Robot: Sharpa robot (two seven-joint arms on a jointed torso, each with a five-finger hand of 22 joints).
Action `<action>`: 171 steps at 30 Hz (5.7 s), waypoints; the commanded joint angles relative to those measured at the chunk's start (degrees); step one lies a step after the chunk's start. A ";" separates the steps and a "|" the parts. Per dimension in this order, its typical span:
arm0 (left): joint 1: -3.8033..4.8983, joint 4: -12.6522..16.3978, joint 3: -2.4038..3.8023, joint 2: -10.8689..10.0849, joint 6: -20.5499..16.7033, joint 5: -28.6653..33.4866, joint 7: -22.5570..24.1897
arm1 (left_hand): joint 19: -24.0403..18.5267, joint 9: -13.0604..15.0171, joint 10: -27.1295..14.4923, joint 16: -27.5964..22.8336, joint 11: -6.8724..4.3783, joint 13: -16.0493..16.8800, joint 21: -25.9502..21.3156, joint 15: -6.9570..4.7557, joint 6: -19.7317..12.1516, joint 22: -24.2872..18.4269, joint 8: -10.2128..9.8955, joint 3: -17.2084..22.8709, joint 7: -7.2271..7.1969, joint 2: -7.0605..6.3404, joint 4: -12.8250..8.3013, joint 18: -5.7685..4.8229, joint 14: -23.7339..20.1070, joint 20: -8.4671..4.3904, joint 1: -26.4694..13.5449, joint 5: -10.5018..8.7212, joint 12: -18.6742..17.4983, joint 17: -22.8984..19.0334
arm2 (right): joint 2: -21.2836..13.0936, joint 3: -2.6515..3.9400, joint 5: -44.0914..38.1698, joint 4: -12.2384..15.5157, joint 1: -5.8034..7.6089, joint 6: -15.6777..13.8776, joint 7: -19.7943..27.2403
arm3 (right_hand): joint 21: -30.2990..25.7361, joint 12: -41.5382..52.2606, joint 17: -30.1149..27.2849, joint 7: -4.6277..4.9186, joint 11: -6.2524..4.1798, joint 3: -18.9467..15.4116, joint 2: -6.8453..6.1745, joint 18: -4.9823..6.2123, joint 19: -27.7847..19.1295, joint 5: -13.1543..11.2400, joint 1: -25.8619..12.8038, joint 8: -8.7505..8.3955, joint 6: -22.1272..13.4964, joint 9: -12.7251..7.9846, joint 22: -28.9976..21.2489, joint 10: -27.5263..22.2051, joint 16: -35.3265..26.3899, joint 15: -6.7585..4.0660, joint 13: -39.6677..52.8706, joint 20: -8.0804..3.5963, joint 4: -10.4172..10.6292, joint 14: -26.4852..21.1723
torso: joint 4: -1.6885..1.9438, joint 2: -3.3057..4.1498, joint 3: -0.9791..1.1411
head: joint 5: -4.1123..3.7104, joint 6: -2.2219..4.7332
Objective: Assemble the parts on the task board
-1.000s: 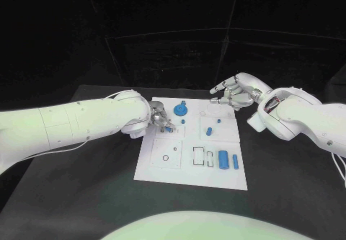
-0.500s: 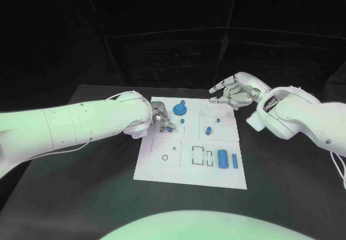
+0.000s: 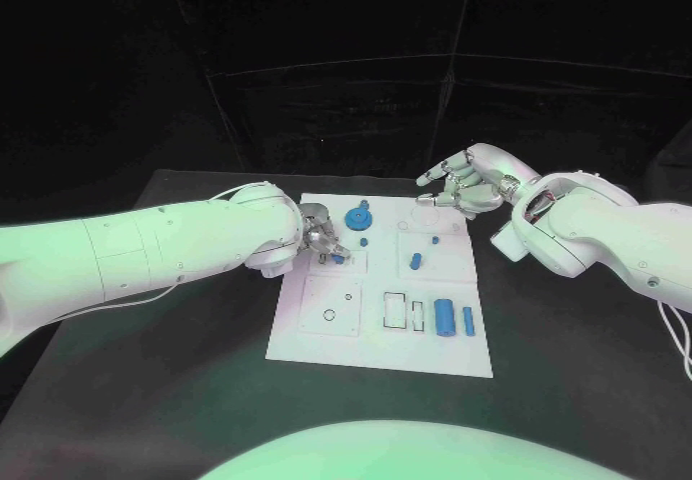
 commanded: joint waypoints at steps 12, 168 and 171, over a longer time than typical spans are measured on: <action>-0.11 0.03 -0.10 -0.01 2.72 -0.83 -0.80 | 0.21 0.12 0.43 0.18 0.05 -0.06 -0.07 -0.33 -0.16 -0.08 0.20 8.38 -0.44 -0.34 -7.69 -0.92 6.06 -0.01 0.37 0.29 0.07 15.09 | -0.02 0.03 0.10 -0.14 0.12 0.60 0.27 | -0.23 0.18 -0.01 -0.11 -0.07 -0.38 0.24 1.16 -0.12 0.20 0.11 0.23 -0.21 0.07 -0.13 -0.10 -0.13 -0.04 0.03 0.06 -0.06 0.35 | 0.01 -0.01 0.02 | -0.10 -0.02; 2.10 -28.30 2.86 12.20 18.34 -3.82 5.14 | -0.19 -7.29 -2.11 0.18 2.23 -4.22 -1.86 1.37 -0.54 -1.09 -7.34 -27.15 2.00 3.47 5.50 -0.56 6.06 1.61 0.20 0.35 -1.64 15.09 | 2.22 0.02 0.57 -2.41 0.11 0.21 -0.30 | -1.35 -0.37 -0.55 -0.06 -0.01 -0.89 0.77 1.39 -0.70 0.39 -0.40 0.45 -0.38 0.07 -1.50 -0.57 -1.00 0.00 -0.75 0.08 0.78 0.24 | 0.02 -0.03 0.06 | 0.59 0.23; 2.07 -28.26 2.86 12.21 18.38 -3.82 5.13 | -0.20 -7.30 -2.10 0.18 2.23 -4.20 -1.88 1.36 -0.53 -1.11 -7.34 -27.14 2.00 3.52 5.47 -0.56 6.06 1.61 0.26 0.35 -1.63 15.09 | 2.22 0.02 0.57 -2.38 0.11 0.20 -0.32 | -1.35 -0.37 -0.55 -0.06 -0.01 -0.89 0.77 1.39 -0.70 0.39 -0.40 0.45 -0.38 0.07 -1.50 -0.57 -1.00 0.00 -0.75 0.08 0.78 0.24 | 0.03 -0.01 0.06 | 0.55 0.26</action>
